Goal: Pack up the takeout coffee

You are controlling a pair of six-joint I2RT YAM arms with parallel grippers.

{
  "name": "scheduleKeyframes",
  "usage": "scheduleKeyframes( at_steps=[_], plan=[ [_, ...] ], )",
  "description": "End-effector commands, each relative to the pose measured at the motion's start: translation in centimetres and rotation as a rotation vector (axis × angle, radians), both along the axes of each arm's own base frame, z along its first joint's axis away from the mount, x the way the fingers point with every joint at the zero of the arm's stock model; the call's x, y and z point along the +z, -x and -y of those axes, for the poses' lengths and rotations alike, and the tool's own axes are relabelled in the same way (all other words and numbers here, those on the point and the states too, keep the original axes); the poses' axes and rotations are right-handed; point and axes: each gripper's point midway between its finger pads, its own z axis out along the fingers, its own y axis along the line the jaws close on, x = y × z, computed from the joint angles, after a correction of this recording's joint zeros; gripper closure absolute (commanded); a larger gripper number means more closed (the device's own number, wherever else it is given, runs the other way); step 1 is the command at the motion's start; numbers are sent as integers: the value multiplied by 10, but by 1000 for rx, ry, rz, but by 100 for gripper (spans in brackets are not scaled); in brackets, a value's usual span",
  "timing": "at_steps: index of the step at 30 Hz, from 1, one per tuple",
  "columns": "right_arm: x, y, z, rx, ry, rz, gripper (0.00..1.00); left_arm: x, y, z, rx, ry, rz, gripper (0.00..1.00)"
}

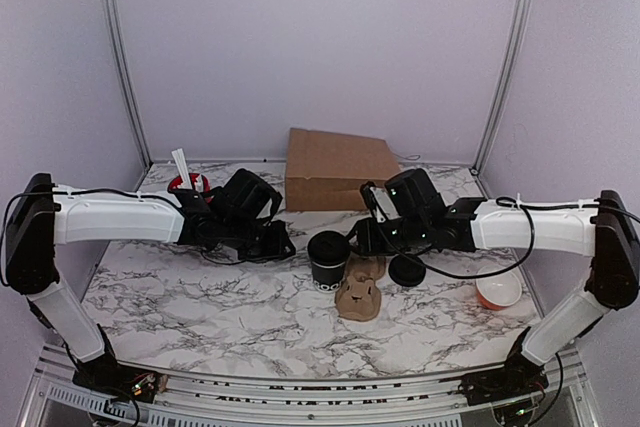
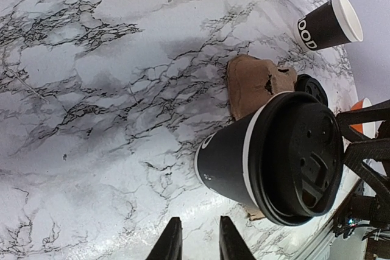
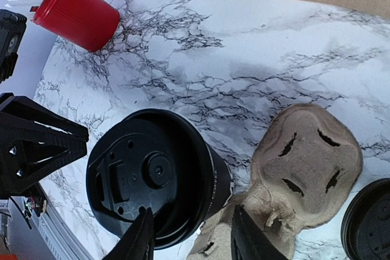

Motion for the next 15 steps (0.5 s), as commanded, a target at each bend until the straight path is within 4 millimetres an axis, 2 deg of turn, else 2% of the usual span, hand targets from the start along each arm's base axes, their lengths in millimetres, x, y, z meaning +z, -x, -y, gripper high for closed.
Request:
scheduleKeyframes(
  at_steps=[1, 5, 11, 15],
  plan=[
    [11, -3, 4, -32, -19, 23, 59, 7, 1, 5, -18, -4, 8, 79],
    [5, -2, 3, -31, -11, -2, 63, 8, 0, 5, -19, -2, 11, 79],
    [10, -2, 3, -33, -28, 13, 64, 11, 1, 5, -20, 3, 16, 79],
    [1, 0, -2, -11, -23, -13, 65, 13, 1, 6, -21, 7, 18, 79]
  ],
)
